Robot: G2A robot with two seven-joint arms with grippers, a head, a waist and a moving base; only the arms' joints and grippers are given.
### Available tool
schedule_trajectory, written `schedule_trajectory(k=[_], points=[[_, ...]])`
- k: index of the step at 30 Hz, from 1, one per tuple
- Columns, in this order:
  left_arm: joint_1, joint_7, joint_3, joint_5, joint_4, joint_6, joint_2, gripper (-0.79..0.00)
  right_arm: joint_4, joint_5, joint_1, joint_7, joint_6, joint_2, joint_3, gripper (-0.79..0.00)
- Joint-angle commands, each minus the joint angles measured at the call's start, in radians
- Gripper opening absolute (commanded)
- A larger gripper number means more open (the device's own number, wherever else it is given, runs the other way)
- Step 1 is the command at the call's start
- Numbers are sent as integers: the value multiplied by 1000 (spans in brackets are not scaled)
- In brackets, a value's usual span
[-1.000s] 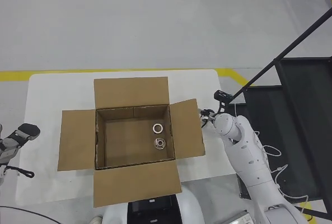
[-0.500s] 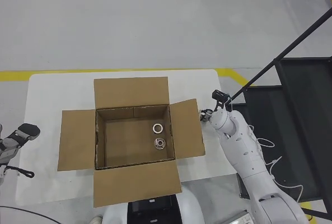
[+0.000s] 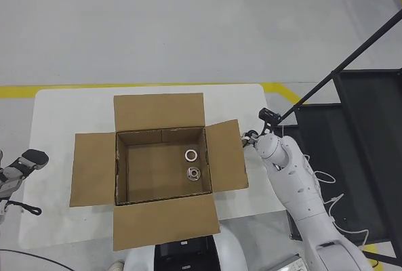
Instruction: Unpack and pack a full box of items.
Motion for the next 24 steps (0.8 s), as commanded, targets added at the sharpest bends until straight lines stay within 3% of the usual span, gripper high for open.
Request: schedule_trajectory(k=[1, 17, 24], points=[[0, 0, 0, 0, 0, 0, 0, 0, -21, 7, -13, -5, -4, 2, 11, -785], [0, 0, 0, 0, 0, 0, 0, 0, -398, 98, -191, -27, -76, 19, 131, -785], [0, 0, 0, 0, 0, 0, 0, 0, -569, 75, -214, -43, -56, 22, 138, -785]])
